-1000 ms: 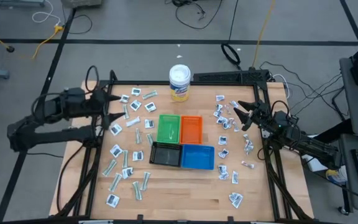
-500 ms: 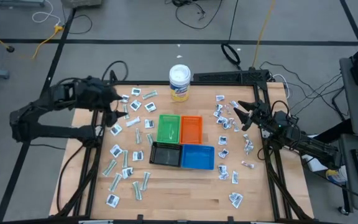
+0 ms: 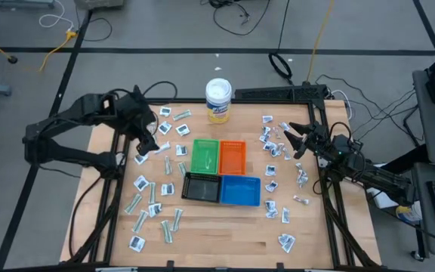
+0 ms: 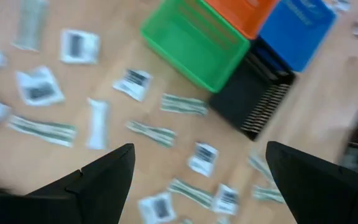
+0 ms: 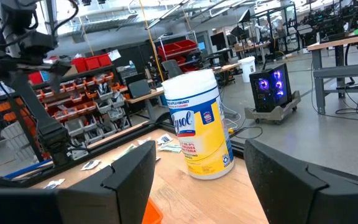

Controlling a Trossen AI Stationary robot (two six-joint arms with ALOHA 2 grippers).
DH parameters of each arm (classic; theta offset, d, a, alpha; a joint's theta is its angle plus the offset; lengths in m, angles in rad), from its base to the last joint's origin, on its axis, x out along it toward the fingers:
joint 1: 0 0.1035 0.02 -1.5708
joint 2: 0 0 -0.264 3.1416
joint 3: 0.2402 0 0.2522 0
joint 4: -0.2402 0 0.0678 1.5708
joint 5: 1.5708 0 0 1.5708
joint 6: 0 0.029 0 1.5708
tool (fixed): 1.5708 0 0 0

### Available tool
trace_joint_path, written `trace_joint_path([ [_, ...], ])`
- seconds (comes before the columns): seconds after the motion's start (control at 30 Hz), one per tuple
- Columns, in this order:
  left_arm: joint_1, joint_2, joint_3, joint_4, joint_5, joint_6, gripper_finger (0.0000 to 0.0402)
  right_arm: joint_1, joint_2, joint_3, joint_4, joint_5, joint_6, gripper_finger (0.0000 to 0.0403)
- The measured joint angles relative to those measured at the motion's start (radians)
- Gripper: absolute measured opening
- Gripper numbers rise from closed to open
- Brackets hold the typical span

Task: Pick & Place First Aid Supplies
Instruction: Put the bandage pack into the green bin

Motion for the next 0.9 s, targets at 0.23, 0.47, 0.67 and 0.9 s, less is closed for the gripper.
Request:
trace_joint_path([
  [0.23,0.001,0.052,0.0,-0.053,0.126,-0.082,0.0365,0.0,0.0,0.0,0.0,0.0,0.0,0.0242],
  [0.47,0.014,0.114,0.0,-0.182,0.189,-0.095,0.0365,0.0,0.0,0.0,0.0,0.0,0.0,0.0243],
  [0.67,0.016,0.136,0.0,-0.209,0.174,-0.177,0.0365,0.0,0.0,0.0,0.0,0.0,0.0,0.0243],
  [0.9,0.016,0.135,0.0,-0.21,0.037,-0.372,0.0365,0.0,0.0,0.0,0.0,0.0,0.0,0.0243],
])
